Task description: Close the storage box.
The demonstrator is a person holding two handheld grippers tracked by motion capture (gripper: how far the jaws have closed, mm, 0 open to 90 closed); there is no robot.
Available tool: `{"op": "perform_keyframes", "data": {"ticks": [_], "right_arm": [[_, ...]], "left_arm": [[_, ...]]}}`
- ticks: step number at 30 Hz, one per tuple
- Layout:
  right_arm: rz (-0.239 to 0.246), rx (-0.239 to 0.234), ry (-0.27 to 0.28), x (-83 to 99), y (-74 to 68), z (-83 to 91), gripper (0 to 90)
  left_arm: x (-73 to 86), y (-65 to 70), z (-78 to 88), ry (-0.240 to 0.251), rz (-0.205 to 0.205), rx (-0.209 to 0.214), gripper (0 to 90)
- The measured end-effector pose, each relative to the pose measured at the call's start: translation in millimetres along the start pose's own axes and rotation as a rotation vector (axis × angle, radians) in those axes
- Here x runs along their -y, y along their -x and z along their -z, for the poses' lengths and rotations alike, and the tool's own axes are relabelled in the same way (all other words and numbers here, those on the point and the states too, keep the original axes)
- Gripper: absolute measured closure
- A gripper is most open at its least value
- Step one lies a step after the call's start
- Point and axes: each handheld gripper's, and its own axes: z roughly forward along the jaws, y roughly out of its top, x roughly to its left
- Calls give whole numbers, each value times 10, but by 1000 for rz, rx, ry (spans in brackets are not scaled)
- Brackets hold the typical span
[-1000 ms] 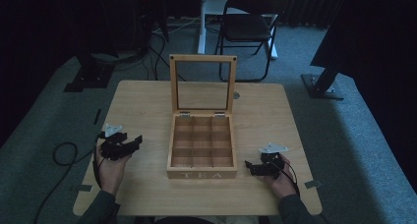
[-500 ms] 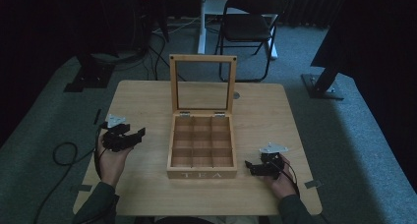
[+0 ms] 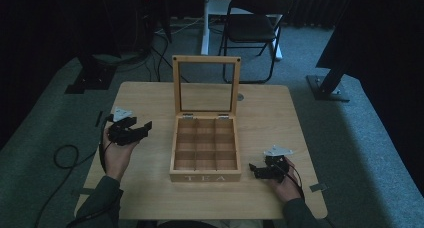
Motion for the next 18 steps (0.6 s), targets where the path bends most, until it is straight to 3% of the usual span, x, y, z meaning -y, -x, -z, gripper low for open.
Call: {"op": "perform_keyframes", "data": {"ticks": [6,18], "right_arm": [[0,0,0,0,0,0,137],[0,0,0,0,0,0,137]], "left_arm": [[-118,33,-26,7,-42,1,360],[-296,86,-126,35,-66,11,359]]}}
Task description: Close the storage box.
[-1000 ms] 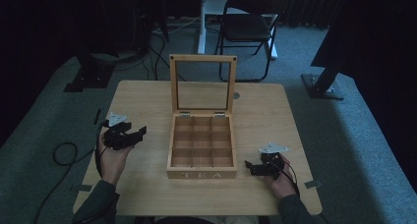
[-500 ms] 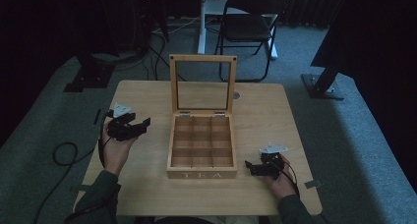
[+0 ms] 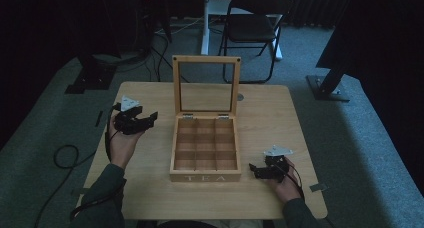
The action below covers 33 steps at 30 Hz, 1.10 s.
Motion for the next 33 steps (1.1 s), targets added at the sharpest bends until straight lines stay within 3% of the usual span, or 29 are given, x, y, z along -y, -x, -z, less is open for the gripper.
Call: {"op": "perform_keyframes", "data": {"ticks": [6,22,28,33], "right_arm": [[0,0,0,0,0,0,137],[0,0,0,0,0,0,137],[0,0,0,0,0,0,137],[-1,1,0,0,-1,1,137]], "left_arm": [[-84,4,-53,13,-5,0,360],[-418,129,-212,33,-86,12,359],[-524,105,-234,64,-63,9,359],[-593,85,-266,65,-68,-5,360]]}}
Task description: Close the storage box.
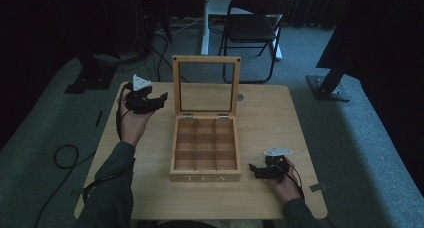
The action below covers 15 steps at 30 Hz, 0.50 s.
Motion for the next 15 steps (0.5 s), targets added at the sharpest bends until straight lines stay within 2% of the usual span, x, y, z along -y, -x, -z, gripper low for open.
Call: {"op": "perform_keyframes", "data": {"ticks": [4,6,9,15], "right_arm": [[-1,2,0,1,-1,1,137],[-2,2,-1,1,-2,1,137],[-2,2,0,1,-2,1,137],[-2,2,-1,1,-2,1,137]], "left_arm": [[-98,-13,-112,-14,-32,-14,360],[-114,-15,-134,-12,-31,-11,360],[-152,-31,-192,4,-8,0,359],[-164,-22,-325,-15,0,4,360]]}}
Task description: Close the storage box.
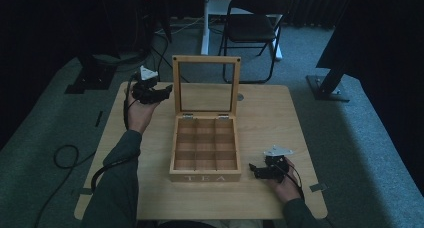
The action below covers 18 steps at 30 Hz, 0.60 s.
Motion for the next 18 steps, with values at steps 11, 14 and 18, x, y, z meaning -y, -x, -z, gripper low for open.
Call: {"op": "perform_keyframes", "data": {"ticks": [11,14,18], "right_arm": [[0,0,0,0,0,0,137],[0,0,0,0,0,0,137],[0,0,0,0,0,0,137]], "left_arm": [[-33,40,-199,3,54,37,480],[-53,34,-251,6,66,55,448],[-89,44,-314,10,61,69,413]]}}
